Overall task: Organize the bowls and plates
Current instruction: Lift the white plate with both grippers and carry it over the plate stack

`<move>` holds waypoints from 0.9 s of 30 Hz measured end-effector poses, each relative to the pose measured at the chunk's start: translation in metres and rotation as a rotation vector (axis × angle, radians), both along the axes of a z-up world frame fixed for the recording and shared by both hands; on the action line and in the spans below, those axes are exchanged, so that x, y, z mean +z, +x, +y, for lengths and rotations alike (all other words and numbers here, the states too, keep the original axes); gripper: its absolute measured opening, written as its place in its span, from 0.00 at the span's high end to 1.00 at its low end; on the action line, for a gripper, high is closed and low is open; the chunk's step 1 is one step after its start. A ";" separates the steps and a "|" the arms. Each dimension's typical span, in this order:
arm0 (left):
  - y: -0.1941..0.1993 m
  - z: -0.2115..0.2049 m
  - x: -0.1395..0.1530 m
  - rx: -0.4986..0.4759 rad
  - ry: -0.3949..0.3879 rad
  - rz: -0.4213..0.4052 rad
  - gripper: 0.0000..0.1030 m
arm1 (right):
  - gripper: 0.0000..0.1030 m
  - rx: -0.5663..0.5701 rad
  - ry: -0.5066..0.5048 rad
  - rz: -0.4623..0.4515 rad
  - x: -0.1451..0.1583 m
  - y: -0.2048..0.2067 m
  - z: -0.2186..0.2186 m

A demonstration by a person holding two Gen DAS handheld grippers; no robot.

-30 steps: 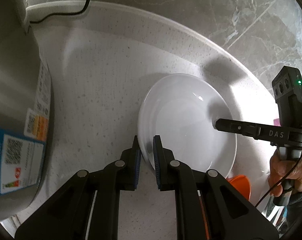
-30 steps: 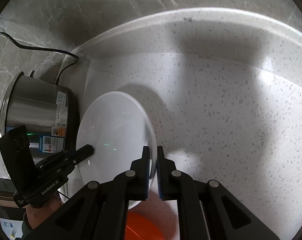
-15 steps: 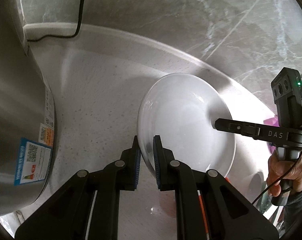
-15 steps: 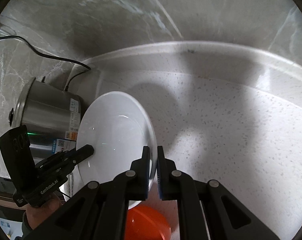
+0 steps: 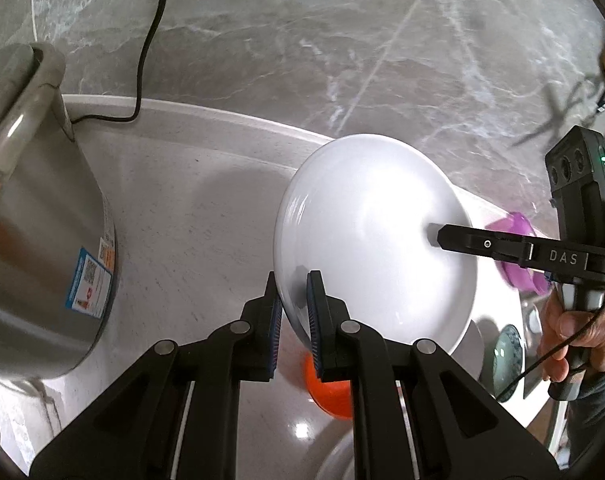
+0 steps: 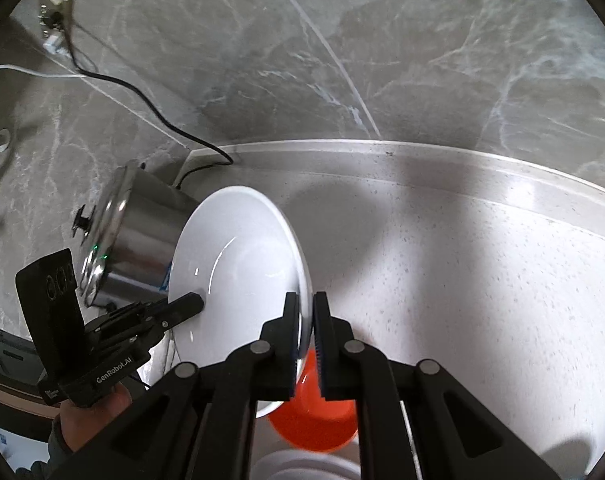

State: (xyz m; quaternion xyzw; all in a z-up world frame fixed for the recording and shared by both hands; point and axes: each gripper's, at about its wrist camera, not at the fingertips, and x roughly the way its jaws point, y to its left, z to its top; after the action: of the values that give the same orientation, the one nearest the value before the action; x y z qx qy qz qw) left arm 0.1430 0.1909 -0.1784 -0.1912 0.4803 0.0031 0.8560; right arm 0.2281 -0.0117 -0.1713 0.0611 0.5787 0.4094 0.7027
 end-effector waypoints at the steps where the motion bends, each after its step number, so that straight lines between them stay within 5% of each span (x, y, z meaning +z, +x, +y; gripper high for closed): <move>1: 0.001 -0.005 0.000 -0.006 0.001 0.000 0.90 | 0.91 -0.004 0.002 -0.001 0.003 -0.002 -0.002; 27: -0.126 -0.111 -0.010 -0.175 -0.053 0.074 0.89 | 0.90 -0.081 0.002 0.042 0.000 -0.121 -0.108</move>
State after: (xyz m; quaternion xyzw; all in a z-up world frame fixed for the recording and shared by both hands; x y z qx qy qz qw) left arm 0.0168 0.0800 -0.1880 -0.1710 0.5263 -0.0773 0.8294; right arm 0.1075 -0.1202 -0.1715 0.0936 0.5899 0.3799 0.7063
